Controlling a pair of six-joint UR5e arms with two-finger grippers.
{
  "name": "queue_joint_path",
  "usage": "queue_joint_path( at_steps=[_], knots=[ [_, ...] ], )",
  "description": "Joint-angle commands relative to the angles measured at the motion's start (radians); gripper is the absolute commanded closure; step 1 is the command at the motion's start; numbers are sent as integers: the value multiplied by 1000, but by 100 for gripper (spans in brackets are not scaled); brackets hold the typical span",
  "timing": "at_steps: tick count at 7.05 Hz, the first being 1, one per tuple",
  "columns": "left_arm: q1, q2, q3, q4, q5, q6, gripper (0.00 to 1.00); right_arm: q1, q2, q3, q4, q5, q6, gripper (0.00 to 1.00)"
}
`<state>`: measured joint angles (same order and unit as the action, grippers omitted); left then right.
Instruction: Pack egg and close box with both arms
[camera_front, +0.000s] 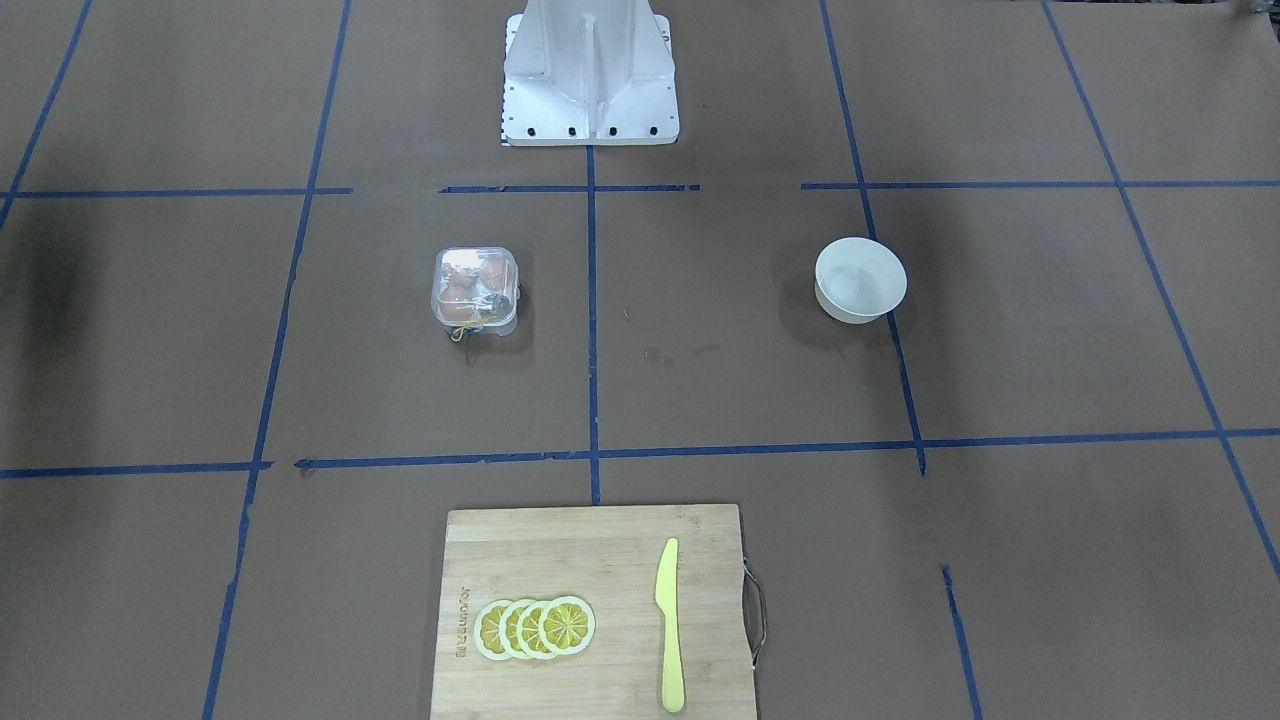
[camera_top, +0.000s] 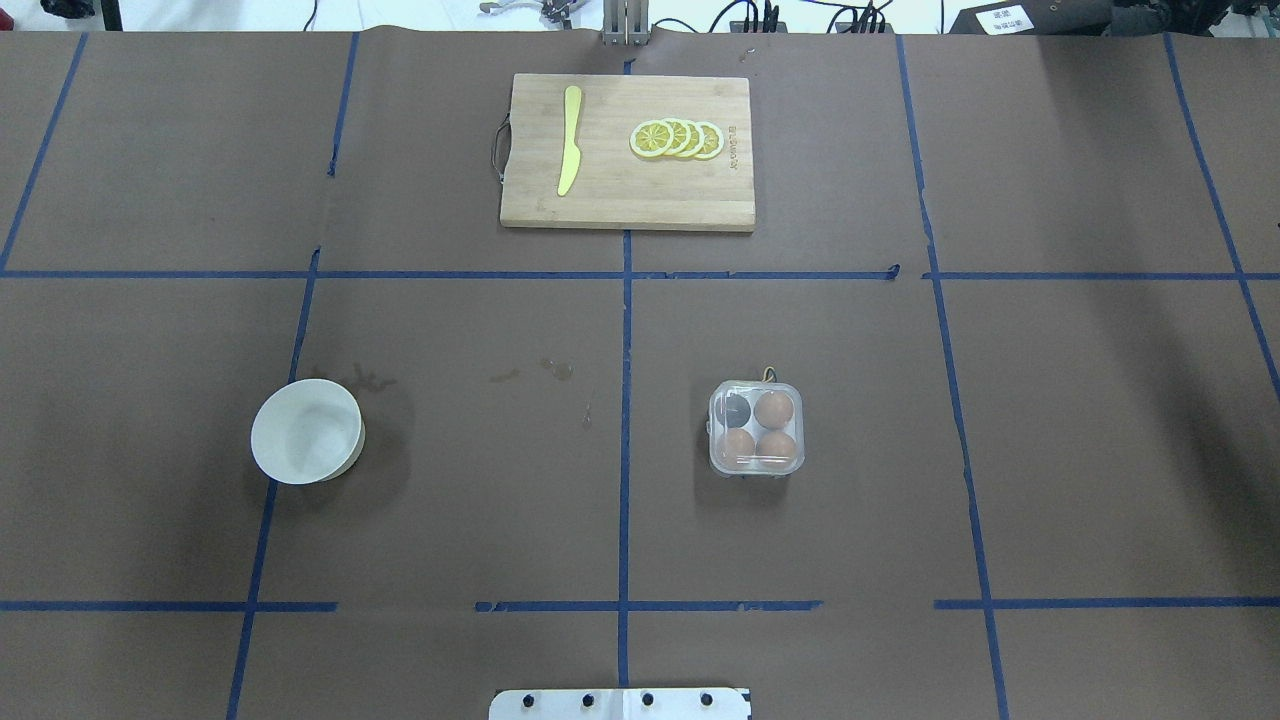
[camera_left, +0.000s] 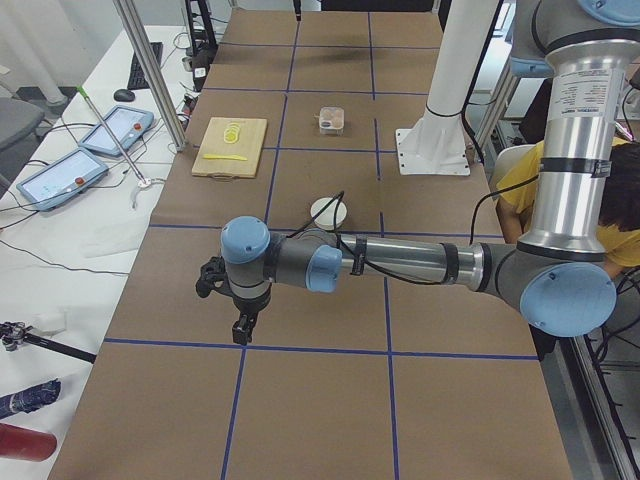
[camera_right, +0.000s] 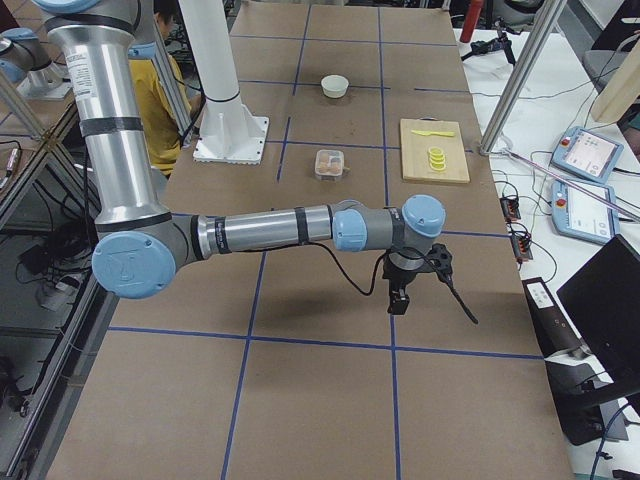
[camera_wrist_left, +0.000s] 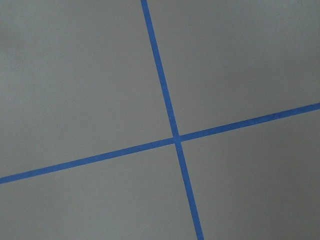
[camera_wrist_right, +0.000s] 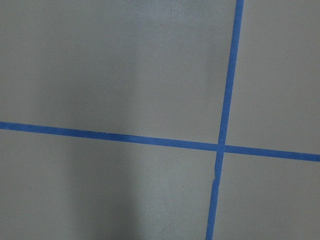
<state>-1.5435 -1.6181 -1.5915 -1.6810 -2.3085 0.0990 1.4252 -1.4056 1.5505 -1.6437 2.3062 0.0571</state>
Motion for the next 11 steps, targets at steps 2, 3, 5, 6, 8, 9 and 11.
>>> queue_joint_path(
  at_steps=[2, 3, 5, 6, 8, 9, 11],
  knots=[
    [0, 0, -5, 3, 0, 2, 0, 0, -6, 20, -1, 5, 6, 0],
    [0, 0, -7, 0, 0, 4, 0, 0, -6, 19, -1, 5, 6, 0],
    [0, 1, -15, 0, 1, 1, 0, 0, -6, 20, -1, 7, 6, 0],
    [6, -8, -16, 1, 9, 1, 0, 0, -6, 23, -1, 7, 6, 0],
    [16, -12, -15, 0, 9, 1, 0, 0, -4, 31, -1, 4, 7, 0],
    [28, -13, -12, 1, 9, 1, 0, 0, -6, 30, -1, 1, 7, 0],
    [29, -8, -10, 9, 12, 1, 0, -9, -6, 30, -1, -2, 7, 0]
  ],
)
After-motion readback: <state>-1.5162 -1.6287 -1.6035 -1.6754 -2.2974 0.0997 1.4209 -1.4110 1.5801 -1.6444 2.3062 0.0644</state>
